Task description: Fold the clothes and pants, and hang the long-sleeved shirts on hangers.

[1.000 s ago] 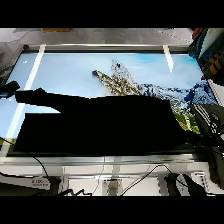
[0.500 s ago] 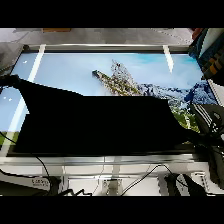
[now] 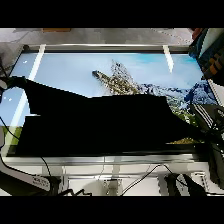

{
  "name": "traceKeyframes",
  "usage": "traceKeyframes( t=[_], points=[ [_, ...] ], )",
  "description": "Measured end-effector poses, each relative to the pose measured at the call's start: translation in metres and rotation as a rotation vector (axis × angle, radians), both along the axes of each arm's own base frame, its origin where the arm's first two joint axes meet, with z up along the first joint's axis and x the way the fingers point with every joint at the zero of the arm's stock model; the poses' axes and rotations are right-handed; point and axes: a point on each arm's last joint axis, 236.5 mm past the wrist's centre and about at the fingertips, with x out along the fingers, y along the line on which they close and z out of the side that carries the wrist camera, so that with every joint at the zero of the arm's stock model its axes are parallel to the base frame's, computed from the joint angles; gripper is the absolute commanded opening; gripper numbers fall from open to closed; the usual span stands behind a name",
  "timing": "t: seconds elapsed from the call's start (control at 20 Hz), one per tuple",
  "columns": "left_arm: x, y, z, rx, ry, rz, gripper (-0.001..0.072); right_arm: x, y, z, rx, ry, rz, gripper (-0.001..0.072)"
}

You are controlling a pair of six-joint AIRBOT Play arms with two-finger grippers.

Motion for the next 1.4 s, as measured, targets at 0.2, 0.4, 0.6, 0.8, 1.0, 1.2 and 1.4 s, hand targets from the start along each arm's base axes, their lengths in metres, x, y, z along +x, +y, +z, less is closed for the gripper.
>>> traceKeyframes(
  t=[0.2,0.4,0.6,0.8,1.0,1.2,1.4],
  points=[
    [0.021,-0.003,0.009,0.05,-0.105,-0.002,0.0247,0.004,0.0,0.002,0.003,-0.017,-0.008,0.0021],
    [0.024,-0.006,0.003,0.048,-0.102,-0.007,0.0705,0.005,0.0,0.002,0.006,-0.022,-0.01,0.002],
    [0.002,-0.018,-0.014,-0.019,0.044,-0.031,0.0266,0.005,0.0,0.003,0.007,-0.023,-0.011,0.0021],
    [-0.058,-0.029,-0.031,-0.143,0.304,-0.048,0.0012,0.005,0.0,0.003,0.008,-0.023,-0.011,0.0021],
    [-0.14,-0.035,-0.026,-0.273,0.546,-0.038,0.0012,0.005,0.0,0.003,0.008,-0.023,-0.011,0.0021],
    [-0.213,-0.031,0.005,-0.338,0.613,0.022,0.003,0.005,0.0,0.003,0.008,-0.023,-0.011,0.0021],
    [-0.291,-0.022,-0.011,-0.453,0.684,0.138,0.0555,0.005,0.001,0.003,0.008,-0.022,-0.01,0.0021]
  ],
)
